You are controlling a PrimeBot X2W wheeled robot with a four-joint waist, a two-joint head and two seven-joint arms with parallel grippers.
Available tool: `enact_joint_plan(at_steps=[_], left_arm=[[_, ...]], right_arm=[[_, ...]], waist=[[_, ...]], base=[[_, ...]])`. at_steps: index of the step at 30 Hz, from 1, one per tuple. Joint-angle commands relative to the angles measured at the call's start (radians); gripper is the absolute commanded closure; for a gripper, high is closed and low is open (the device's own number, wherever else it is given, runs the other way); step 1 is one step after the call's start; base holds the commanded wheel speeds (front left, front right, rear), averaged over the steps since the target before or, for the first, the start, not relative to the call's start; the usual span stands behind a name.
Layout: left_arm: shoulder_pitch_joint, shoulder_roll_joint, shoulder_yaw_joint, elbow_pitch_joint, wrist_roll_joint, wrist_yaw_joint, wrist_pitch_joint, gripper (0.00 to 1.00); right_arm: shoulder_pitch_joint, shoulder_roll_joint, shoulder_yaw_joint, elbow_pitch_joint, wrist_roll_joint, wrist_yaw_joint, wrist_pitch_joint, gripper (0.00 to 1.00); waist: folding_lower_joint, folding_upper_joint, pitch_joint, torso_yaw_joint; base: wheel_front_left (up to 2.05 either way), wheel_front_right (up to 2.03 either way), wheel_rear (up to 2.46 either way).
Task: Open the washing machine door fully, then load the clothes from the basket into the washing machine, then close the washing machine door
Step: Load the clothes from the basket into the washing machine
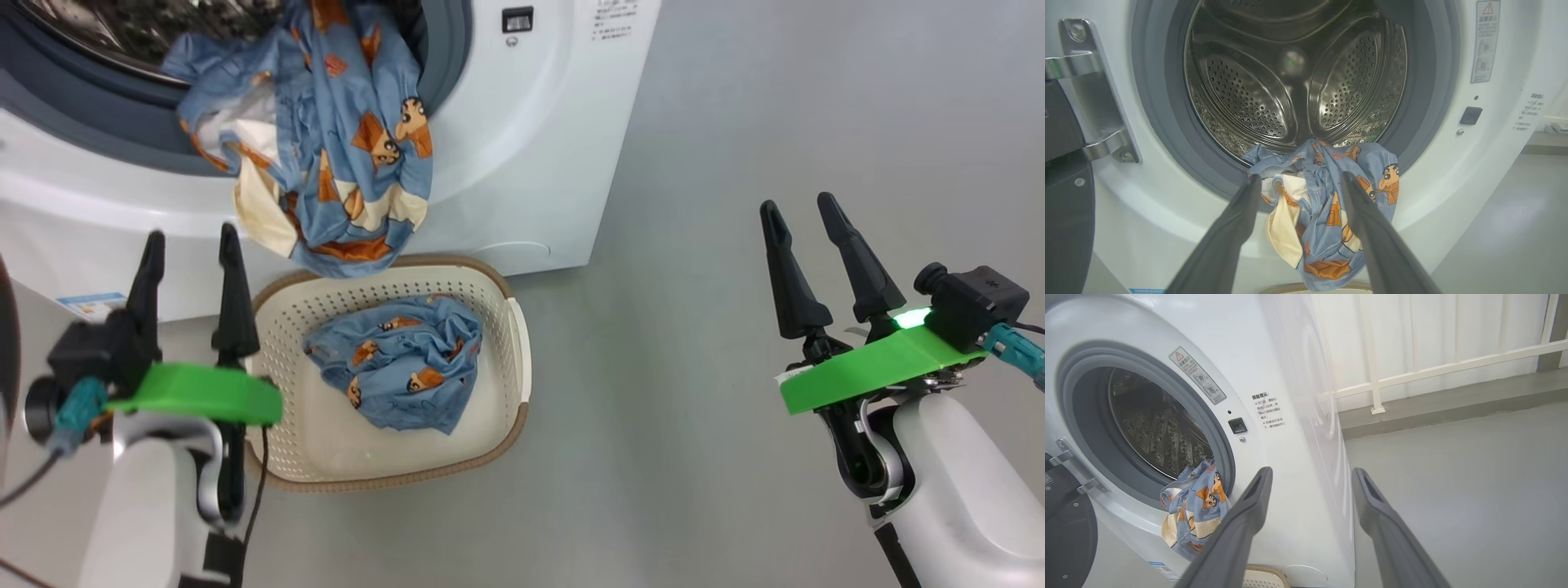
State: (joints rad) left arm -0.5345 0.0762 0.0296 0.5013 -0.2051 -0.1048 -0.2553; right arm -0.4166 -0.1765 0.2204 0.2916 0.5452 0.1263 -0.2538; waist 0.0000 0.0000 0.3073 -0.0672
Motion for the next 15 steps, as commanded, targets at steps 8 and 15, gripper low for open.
enact_joint_plan(at_steps=[8,15], left_arm=[[0.154,0.014,0.045,-0.129,-0.022,-0.010,-0.006,0.00],[0.226,-0.001,0.047,-0.181,-0.008,0.007,-0.006,0.00]], right_arm=[[0.022,-0.015,0.018,-0.015,0.000,0.004,-0.008,0.00],[0.037,-0.027,0.021,-0.008,0.001,0.004,-0.008,0.00]], waist=[[0.0000,0.0000,-0.048,0.012],[0.0000,0.0000,-0.075,0.023]], base=[[0.00,0.00,0.00],[0.00,0.00,0.00]])
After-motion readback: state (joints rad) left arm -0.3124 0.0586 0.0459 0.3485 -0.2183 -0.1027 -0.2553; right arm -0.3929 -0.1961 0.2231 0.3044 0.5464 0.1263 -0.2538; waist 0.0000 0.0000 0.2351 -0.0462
